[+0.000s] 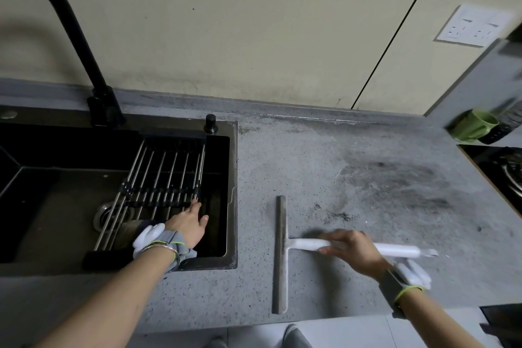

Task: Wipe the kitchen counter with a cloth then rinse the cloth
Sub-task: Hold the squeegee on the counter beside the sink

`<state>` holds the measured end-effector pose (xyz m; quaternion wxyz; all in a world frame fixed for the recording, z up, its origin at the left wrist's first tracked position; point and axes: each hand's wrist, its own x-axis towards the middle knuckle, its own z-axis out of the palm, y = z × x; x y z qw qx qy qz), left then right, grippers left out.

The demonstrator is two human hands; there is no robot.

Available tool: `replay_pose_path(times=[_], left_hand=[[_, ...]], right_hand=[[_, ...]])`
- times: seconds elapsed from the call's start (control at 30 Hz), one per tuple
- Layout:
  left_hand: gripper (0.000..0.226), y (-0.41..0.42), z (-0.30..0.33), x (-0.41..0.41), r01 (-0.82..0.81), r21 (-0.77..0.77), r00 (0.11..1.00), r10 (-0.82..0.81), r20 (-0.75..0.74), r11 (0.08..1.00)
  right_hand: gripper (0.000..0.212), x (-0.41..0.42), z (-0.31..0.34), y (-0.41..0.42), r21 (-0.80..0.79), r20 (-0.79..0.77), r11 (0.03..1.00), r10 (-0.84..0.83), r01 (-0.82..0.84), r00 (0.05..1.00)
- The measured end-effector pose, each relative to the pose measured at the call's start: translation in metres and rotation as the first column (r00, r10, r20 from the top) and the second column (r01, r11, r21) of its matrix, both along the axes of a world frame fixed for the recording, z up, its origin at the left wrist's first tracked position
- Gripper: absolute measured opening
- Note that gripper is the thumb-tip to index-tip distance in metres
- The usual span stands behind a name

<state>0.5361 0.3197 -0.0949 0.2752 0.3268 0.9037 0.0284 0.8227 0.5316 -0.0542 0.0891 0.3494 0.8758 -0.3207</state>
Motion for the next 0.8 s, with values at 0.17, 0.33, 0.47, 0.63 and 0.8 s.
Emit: replay_pose_path(times=[0.17, 0.33, 0.47, 0.63, 0.8], left_hand=[[0.054, -0.001, 0.000, 0.000, 0.012, -0.001, 1.000, -0.012, -0.005, 1.000], [0.053, -0.002, -0.002, -0.002, 0.023, -0.001, 1.000, -0.023, 0.001, 1.000], [0.053, -0.002, -0.002, -0.003, 0.028, 0.001, 1.000, -0.028, 0.003, 1.000], [0.053, -0.002, -0.004, -0.003, 0.038, -0.006, 0.999, -0.038, -0.015, 0.999], [0.053, -0.002, -0.005, -0.005, 0.043, -0.011, 0.999, -0.043, -0.014, 0.999]], right_hand=[[0.033, -0.034, -0.007, -0.021, 0.063, -0.037, 0.991, 0.122, -0.120, 0.992], [0.031, -0.045, -0.008, -0.031, 0.071, -0.078, 0.979, 0.196, -0.191, 0.977], [0.031, -0.028, -0.001, -0.019, -0.011, -0.104, 0.998, 0.067, -0.068, 0.992], [0.028, 0.017, 0.009, 0.014, 0.003, -0.120, 0.991, -0.131, 0.133, 0.984], [0.025, 0.050, 0.015, 0.037, 0.064, -0.097, 0.968, -0.234, 0.241, 0.967]])
